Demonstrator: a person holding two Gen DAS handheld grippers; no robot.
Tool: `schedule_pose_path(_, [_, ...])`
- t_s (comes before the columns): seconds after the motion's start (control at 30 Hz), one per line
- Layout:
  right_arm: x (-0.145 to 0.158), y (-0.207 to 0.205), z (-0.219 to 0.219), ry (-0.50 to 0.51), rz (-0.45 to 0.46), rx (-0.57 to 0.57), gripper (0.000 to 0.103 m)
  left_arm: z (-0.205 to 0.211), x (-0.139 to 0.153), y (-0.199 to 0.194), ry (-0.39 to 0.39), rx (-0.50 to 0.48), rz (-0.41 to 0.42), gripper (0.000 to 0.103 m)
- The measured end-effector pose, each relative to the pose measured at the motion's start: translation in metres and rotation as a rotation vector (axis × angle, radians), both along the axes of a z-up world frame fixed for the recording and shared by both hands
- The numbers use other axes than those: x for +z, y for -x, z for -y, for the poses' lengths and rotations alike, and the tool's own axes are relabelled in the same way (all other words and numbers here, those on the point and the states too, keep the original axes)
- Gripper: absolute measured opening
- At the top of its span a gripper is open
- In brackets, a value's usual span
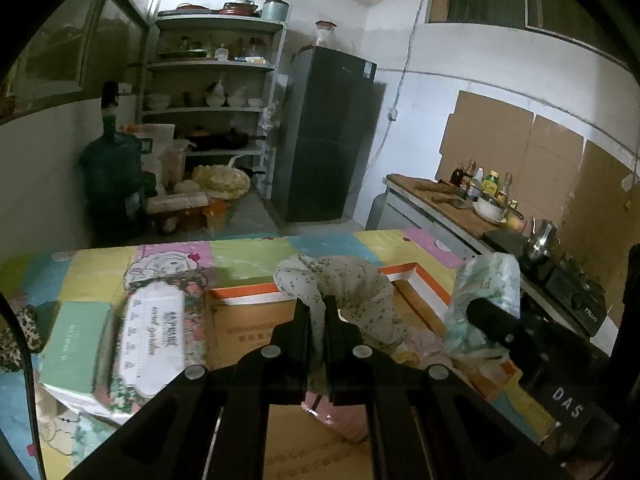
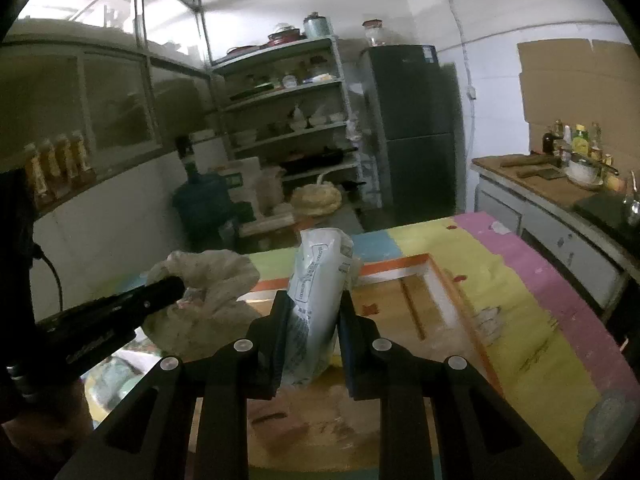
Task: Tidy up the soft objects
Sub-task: 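Carry the scrunchie and white packet over the cardboard box with both tools, then lower both items into the box and open both tools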
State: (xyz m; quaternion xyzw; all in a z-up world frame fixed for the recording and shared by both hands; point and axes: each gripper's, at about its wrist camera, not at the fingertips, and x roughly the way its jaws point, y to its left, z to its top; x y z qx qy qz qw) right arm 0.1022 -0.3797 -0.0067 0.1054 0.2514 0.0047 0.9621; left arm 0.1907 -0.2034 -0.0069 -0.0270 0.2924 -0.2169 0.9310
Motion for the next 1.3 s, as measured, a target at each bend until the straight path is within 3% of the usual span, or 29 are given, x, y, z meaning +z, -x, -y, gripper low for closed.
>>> schedule_pose_path(0.63, [-0.013,-0.039,0.035,0.042,-0.033,-0.004,0.023,0.033,-0.03,-0.035,-0.046,0.011,-0.076,0.006])
schedule_pose_path(1.3, [-0.04,-0.078,0.043,0.094,-0.138,0.017,0.023,0.046,-0.06,-0.055,-0.102,0.015,-0.157,0.006])
